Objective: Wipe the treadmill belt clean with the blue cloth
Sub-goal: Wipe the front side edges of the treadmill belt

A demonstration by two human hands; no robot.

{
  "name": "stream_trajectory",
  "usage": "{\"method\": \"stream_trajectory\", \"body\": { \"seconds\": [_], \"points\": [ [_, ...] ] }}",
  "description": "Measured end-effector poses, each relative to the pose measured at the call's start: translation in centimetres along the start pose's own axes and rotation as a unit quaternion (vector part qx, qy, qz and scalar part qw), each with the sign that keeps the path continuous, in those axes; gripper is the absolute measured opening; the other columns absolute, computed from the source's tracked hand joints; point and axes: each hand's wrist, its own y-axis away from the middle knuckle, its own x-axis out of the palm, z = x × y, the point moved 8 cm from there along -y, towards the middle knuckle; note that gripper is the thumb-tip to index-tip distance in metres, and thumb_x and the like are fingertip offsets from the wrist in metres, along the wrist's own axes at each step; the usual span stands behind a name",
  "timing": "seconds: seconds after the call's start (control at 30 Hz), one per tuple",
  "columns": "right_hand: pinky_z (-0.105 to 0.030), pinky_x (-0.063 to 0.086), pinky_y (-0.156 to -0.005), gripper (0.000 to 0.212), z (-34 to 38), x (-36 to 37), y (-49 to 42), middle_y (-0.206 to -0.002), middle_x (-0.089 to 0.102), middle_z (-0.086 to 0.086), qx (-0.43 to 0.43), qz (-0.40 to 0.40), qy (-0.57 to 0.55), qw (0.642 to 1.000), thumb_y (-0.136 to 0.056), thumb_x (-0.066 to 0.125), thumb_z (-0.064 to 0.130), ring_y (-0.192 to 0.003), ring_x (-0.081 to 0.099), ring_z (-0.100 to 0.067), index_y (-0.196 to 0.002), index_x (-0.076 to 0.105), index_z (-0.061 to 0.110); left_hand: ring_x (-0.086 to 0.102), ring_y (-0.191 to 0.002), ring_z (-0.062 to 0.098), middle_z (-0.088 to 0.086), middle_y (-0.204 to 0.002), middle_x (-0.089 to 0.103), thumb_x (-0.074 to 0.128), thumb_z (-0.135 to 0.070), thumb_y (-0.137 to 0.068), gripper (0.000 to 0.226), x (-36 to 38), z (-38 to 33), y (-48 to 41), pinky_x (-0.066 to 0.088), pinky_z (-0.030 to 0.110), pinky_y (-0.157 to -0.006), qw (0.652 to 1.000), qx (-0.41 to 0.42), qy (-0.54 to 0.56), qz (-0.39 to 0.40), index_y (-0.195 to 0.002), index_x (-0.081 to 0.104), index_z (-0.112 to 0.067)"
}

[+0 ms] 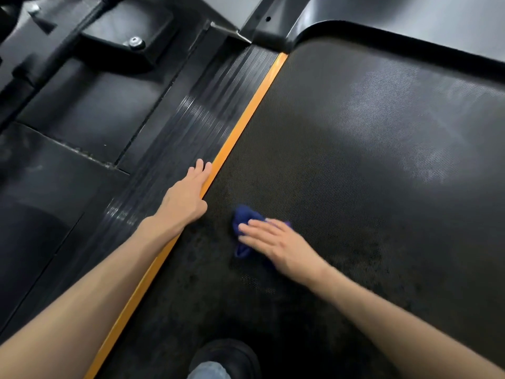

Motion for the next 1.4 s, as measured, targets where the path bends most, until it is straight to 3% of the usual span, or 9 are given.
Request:
{"method": "stream_trajectory", "body": {
  "seconds": [0.3, 0.47, 0.6, 0.77, 0.83, 0.97, 1.07, 1.27, 1.4],
  "points": [
    [-0.034, 0.018, -0.11, 0.046, -15.4, -7.1, -3.4, -0.14, 0.046, -0.019, 0.341, -0.157, -0.02, 0.926, -0.089, 0.035, 0.016, -0.132, 0.04, -0.035, -0.127, 0.055, -0.001, 0.025, -0.141, 0.019, 0.004, -0.152, 0.029, 0.049, 0.015, -0.08, 0.067, -0.1, 2.1, 1.5, 0.024, 0.034, -0.115, 0.983, 0.036, 0.154, -0.09, -0.142, 0.038, -0.009],
    [-0.034, 0.024, -0.102, 0.043, 1.0, -0.1, -4.8, -0.129, 0.058, -0.015, 0.045, -0.029, -0.058, 0.997, -0.087, 0.038, 0.021, -0.123, 0.049, -0.026, -0.118, 0.062, 0.002, 0.017, -0.143, 0.016, -0.004, -0.156, 0.018, 0.045, 0.012, -0.082, 0.071, 1.1, 2.7, 2.4, 0.032, 0.037, -0.111, 0.988, 0.055, 0.111, -0.093, -0.145, 0.031, -0.016],
    [-0.032, 0.022, -0.109, 0.042, -0.5, 0.7, -5.6, -0.137, 0.052, -0.01, -0.129, 0.069, -0.028, 0.989, -0.094, 0.033, 0.014, -0.13, 0.044, -0.024, -0.127, 0.058, 0.006, 0.012, -0.144, 0.012, -0.012, -0.157, 0.008, 0.047, 0.011, -0.083, 0.077, 1.2, 2.9, 2.4, 0.03, 0.034, -0.109, 0.992, 0.056, 0.102, -0.045, -0.148, 0.023, -0.023],
    [-0.031, 0.021, -0.112, 0.04, -12.9, -4.7, -7.9, -0.136, 0.051, -0.018, 0.256, -0.155, -0.085, 0.95, -0.092, 0.039, 0.015, -0.131, 0.042, -0.033, -0.123, 0.058, 0.0, 0.012, -0.144, 0.012, -0.013, -0.157, 0.003, 0.049, 0.009, -0.085, 0.081, 1.1, 3.4, 2.0, 0.032, 0.035, -0.11, 0.993, 0.057, 0.104, 0.023, -0.149, 0.015, -0.026],
    [-0.037, 0.031, -0.105, 0.039, -10.6, -3.8, -9.7, -0.126, 0.058, -0.02, 0.286, -0.134, -0.081, 0.945, -0.085, 0.048, 0.018, -0.122, 0.05, -0.035, -0.115, 0.063, 0.0, 0.012, -0.144, 0.013, -0.013, -0.156, 0.003, 0.05, 0.006, -0.086, 0.08, 1.1, 3.7, 1.8, 0.031, 0.037, -0.111, 0.993, 0.059, 0.101, 0.034, -0.149, 0.015, -0.028],
    [-0.043, 0.041, -0.1, 0.037, 4.6, 3.3, -8.3, -0.124, 0.06, -0.012, 0.007, 0.061, -0.096, 0.993, -0.082, 0.046, 0.017, -0.118, 0.054, -0.03, -0.113, 0.064, 0.008, 0.018, -0.143, 0.015, -0.013, -0.156, 0.006, 0.048, 0.004, -0.088, 0.077, 1.2, 4.0, 1.8, 0.03, 0.037, -0.111, 0.993, 0.04, 0.107, 0.027, -0.149, 0.015, -0.031],
    [-0.04, 0.037, -0.104, 0.04, 4.2, 2.8, -6.8, -0.136, 0.054, -0.006, -0.147, 0.067, -0.082, 0.984, -0.091, 0.036, 0.017, -0.128, 0.047, -0.024, -0.121, 0.062, 0.011, 0.025, -0.141, 0.019, -0.009, -0.157, 0.008, 0.046, 0.007, -0.086, 0.081, 1.2, 4.0, 1.8, 0.034, 0.039, -0.109, 0.993, 0.032, 0.109, 0.029, -0.148, 0.014, -0.033],
    [-0.038, 0.029, -0.11, 0.037, -14.2, -5.5, -10.0, -0.136, 0.052, -0.013, 0.223, -0.142, -0.029, 0.964, -0.093, 0.041, 0.019, -0.13, 0.045, -0.029, -0.119, 0.062, 0.005, 0.037, -0.134, 0.023, -0.005, -0.158, 0.004, 0.045, 0.008, -0.087, 0.084, 0.6, 3.3, 2.1, 0.044, 0.035, -0.097, 0.993, 0.001, 0.094, 0.067, -0.149, 0.009, -0.033],
    [-0.045, 0.045, -0.095, 0.03, -8.5, -5.1, -10.8, -0.121, 0.062, -0.015, 0.297, -0.171, -0.026, 0.939, -0.075, 0.06, 0.003, -0.113, 0.057, -0.032, -0.103, 0.069, 0.004, 0.041, -0.131, 0.024, -0.002, -0.155, 0.022, 0.042, 0.005, -0.089, 0.074, -0.8, 2.9, 1.8, 0.044, 0.033, -0.092, 0.995, -0.001, 0.07, 0.071, -0.15, 0.013, -0.028]
  ]
}}
